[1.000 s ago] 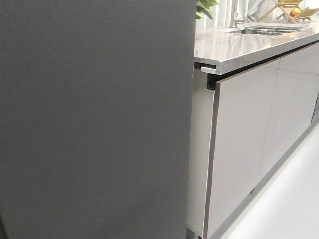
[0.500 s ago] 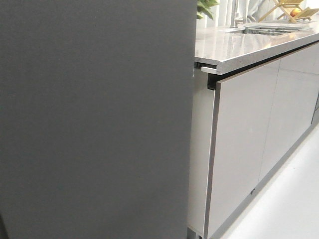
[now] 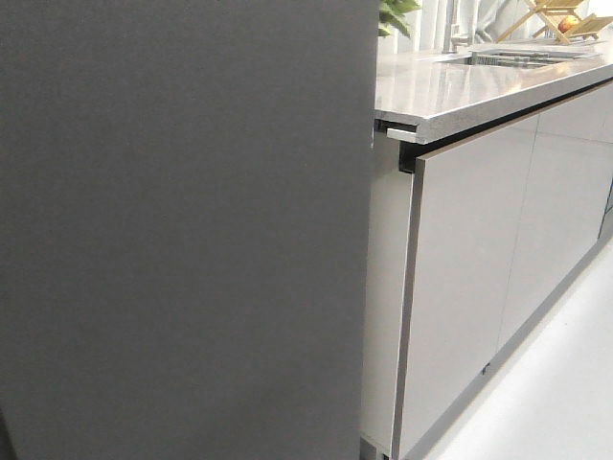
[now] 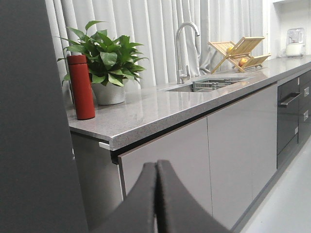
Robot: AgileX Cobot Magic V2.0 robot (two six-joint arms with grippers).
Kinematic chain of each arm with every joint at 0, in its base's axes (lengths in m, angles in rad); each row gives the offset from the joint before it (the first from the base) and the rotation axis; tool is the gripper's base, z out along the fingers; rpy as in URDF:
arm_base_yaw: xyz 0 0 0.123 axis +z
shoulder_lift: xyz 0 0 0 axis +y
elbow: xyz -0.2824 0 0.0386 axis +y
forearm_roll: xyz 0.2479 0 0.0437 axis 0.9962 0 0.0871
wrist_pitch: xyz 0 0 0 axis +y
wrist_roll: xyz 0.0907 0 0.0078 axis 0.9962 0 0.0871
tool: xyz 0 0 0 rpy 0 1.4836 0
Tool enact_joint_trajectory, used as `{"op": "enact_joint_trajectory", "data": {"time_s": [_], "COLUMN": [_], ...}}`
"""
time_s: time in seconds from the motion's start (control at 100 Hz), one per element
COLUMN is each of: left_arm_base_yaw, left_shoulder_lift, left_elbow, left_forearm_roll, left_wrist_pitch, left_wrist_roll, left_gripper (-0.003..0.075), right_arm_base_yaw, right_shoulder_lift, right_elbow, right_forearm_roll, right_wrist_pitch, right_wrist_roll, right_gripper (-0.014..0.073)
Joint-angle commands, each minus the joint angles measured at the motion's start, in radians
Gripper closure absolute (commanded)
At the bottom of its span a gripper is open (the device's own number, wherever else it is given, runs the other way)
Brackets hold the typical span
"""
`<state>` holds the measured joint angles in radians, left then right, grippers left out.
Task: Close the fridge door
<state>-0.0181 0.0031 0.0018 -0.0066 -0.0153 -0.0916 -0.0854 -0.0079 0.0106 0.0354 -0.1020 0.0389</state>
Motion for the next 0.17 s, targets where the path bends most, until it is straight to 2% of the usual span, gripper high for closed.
{"op": "enact_joint_trajectory", "data": {"time_s": [0.0, 0.16], "left_arm_base_yaw": [-0.006, -0.006], "left_shoulder_lift": [0.019, 0.019], "left_elbow": [0.028, 0.028], "left_forearm_roll": [-0.002, -0.002], "left_wrist_pitch": [-0.077, -0.077], "left_wrist_roll": [-0.004, -0.004], "left_gripper": [0.0741, 0.0741], "right_arm_base_yaw": [-0.005, -0.005], "right_shoulder_lift": [-0.013, -0.013], "right_elbow": [0.012, 0.012], "right_forearm_roll": [-0.003, -0.003], "right_wrist_pitch": [-0.072, -0.072], "right_wrist_roll": [-0.011, -0.011], "right_gripper": [0.0669, 0.0670]}}
